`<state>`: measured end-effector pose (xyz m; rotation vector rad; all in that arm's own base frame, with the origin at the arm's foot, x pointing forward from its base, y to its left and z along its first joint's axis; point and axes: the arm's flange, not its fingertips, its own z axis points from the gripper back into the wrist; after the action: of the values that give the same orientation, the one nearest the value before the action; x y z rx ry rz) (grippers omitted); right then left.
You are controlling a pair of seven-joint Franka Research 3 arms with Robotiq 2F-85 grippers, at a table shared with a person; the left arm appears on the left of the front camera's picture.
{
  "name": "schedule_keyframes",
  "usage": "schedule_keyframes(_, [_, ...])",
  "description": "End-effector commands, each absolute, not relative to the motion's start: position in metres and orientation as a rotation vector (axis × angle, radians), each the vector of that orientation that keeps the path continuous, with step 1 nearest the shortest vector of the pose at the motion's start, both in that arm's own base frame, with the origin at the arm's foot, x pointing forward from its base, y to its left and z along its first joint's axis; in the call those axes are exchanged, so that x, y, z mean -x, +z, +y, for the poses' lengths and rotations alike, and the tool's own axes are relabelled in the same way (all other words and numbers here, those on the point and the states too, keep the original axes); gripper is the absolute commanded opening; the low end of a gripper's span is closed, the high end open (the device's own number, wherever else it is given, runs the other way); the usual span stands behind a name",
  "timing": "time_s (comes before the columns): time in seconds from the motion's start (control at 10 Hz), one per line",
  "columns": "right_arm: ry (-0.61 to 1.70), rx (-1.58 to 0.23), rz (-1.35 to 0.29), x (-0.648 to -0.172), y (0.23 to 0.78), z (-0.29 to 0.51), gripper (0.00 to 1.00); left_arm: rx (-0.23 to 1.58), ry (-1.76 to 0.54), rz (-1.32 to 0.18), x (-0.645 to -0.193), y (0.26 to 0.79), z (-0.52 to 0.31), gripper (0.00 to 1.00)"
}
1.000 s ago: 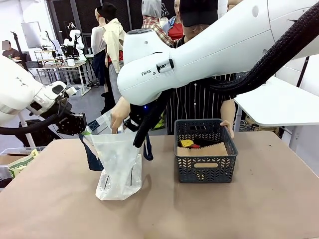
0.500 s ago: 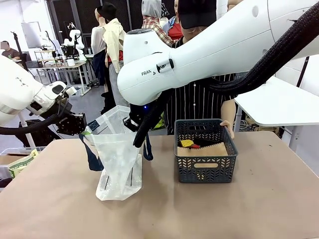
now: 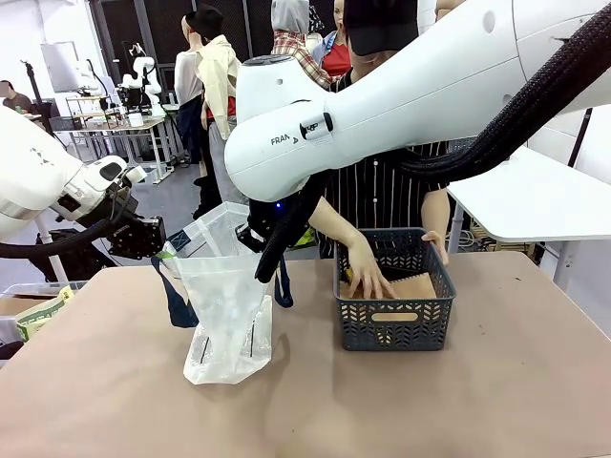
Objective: Transfer purchased items from the store into the shopping bag.
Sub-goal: Move the Reusable shopping bag to the right side of the table.
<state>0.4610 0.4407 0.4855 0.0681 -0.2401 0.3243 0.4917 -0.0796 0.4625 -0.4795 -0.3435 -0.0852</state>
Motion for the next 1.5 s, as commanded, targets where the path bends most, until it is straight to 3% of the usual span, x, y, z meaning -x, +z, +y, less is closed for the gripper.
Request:
schedule_keyframes(0.0, [0.326, -0.064, -0.237, -0.46, 0.4839, 0.4393, 0.0, 0.477, -0.077, -0.35, -0.4908, 0.4624, -0.0788, 0.0])
schedule_keyframes(1.4, [0.326, -0.064, -0.237, -0.46, 0.4839, 0.4393, 0.0, 0.477, -0.077, -0.35, -0.4908, 0.4624, -0.0788, 0.0])
